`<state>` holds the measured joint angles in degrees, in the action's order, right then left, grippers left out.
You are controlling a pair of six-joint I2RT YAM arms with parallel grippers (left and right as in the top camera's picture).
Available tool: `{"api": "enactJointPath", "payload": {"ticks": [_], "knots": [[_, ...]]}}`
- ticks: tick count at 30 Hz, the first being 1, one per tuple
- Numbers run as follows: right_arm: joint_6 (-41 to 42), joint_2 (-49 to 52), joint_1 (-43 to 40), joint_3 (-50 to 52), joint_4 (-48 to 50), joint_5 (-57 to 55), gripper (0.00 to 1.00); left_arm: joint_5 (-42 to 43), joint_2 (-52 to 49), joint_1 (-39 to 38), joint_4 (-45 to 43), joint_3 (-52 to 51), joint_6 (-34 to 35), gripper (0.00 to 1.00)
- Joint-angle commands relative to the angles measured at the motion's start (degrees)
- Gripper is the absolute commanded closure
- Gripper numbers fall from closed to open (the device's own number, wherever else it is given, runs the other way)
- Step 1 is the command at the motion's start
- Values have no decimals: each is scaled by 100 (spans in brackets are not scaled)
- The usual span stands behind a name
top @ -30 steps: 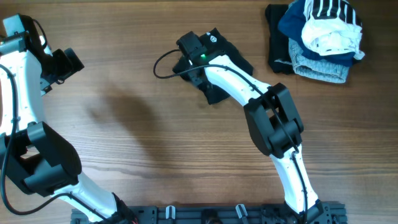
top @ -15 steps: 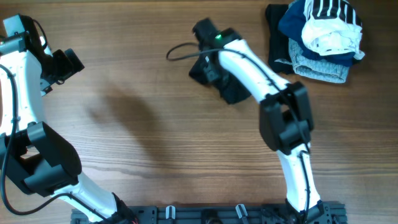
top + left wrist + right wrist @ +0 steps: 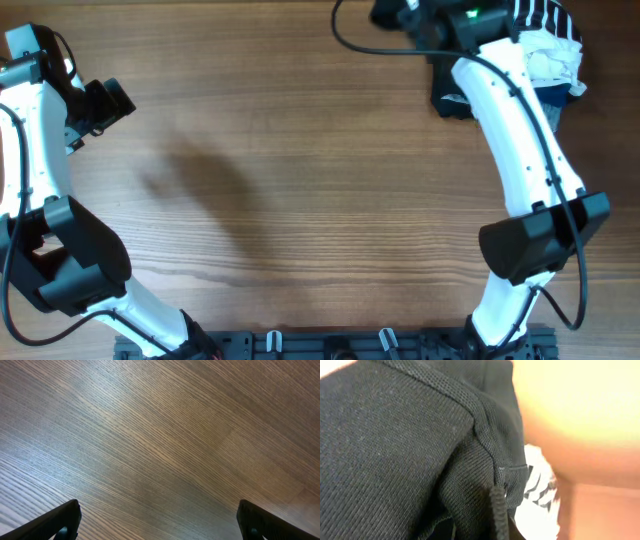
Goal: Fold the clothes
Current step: 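Carry the folded shirt with the right gripper onto the top-right clothes stack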
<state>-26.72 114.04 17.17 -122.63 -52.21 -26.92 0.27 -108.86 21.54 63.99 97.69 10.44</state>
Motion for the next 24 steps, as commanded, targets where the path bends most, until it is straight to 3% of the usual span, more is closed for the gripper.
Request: {"api": "enactJointPath", "payload": {"ticks": [1, 5, 16, 24], "knots": [[-1727, -289, -321, -111, 863, -822, 96, 28, -13, 11, 0, -35, 79, 0], [-2127, -289, -863, -79, 1300, -365, 96, 33, -13, 11, -28, -35, 81, 0], [-3888, -42, -2524, -74, 2013, 2564, 96, 780, -13, 7, -142, -35, 87, 0], [-4629, 660, -2813, -74, 2723, 3141, 96, 785, -13, 7, 52, -35, 101, 0]]}}
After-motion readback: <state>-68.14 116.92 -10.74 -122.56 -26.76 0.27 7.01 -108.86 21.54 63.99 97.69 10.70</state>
